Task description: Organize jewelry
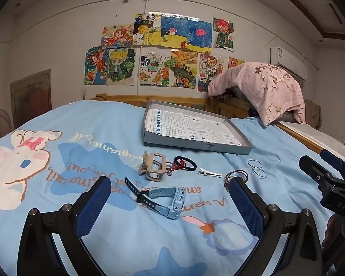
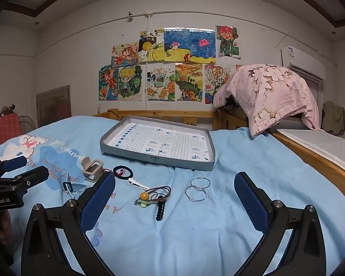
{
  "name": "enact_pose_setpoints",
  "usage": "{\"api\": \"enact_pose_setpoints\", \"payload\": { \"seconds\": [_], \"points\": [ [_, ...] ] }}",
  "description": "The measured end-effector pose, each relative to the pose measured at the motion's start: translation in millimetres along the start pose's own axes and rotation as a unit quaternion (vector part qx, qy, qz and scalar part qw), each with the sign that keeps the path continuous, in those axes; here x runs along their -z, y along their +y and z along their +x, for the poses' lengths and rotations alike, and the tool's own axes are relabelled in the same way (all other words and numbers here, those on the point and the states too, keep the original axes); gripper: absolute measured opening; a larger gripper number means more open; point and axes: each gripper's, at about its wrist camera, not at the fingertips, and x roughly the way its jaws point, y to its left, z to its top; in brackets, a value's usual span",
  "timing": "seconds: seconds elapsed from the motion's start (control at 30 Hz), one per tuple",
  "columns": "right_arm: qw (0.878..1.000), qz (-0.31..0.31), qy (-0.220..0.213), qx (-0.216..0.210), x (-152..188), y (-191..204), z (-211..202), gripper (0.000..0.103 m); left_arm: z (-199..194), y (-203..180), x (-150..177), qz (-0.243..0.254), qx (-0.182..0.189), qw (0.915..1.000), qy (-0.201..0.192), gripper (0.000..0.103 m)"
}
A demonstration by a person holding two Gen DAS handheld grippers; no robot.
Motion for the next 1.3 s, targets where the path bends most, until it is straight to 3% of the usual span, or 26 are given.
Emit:
{"api": "enact_pose_setpoints", "payload": {
  "seconds": [1.3],
  "points": [
    [1.000, -0.007, 0.005, 0.001, 2.4, -1.5, 3.0, 0.102, -0.2, 4.5, -0.8, -0.006, 0.001, 1.0000, 0.003, 0.103]
  ]
}}
